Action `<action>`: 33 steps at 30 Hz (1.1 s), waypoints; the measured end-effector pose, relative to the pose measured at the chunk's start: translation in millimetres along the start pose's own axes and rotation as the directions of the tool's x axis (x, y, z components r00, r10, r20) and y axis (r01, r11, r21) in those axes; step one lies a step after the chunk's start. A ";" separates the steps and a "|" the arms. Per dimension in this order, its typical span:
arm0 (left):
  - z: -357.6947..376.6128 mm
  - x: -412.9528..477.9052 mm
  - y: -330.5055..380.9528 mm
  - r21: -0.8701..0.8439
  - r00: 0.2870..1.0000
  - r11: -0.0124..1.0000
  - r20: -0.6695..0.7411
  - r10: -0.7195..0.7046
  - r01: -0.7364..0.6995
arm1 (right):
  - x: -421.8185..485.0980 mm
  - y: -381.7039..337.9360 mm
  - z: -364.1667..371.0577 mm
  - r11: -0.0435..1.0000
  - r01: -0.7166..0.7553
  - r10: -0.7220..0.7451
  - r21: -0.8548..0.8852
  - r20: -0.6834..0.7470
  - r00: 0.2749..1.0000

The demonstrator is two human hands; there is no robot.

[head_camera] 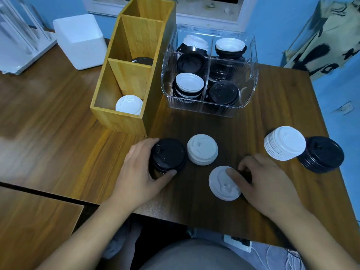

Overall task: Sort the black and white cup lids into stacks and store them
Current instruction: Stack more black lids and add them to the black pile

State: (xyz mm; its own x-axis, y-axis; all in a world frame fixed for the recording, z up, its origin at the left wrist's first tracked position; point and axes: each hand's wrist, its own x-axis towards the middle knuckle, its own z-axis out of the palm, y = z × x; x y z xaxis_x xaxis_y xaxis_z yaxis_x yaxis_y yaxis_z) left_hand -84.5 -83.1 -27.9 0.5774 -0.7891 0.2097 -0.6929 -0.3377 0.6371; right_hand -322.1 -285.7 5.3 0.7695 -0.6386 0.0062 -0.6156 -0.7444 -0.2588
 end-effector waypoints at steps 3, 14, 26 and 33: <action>-0.9 0.1 -1.6 -0.017 0.999 1.000 0.049 0.013 -0.012 | -3.5 7.0 -10.7 0.938 0.159 -0.236 0.309 0.228 0.945; -0.2 1.8 -5.9 0.014 0.990 0.999 0.140 0.034 -0.036 | -3.2 -6.7 6.2 0.961 0.276 -0.270 -0.017 0.161 0.949; 0.8 6.9 -7.7 0.024 0.985 1.000 0.172 0.015 -0.019 | 29.4 -58.8 -3.7 0.893 0.338 -0.360 0.296 0.021 0.933; -0.5 6.5 -4.9 0.005 0.989 1.000 0.150 0.017 -0.018 | 67.2 -103.3 15.3 0.882 0.408 -0.439 0.234 0.098 0.893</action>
State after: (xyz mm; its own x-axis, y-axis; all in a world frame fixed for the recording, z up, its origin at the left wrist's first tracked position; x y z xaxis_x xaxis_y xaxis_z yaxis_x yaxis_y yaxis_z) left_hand -77.1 -86.4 -29.3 0.4941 -0.8628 0.1074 -0.7058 -0.3259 0.6290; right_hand -204.3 -248.6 17.6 0.9741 -0.2246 0.0249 -0.1894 -0.8716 -0.4521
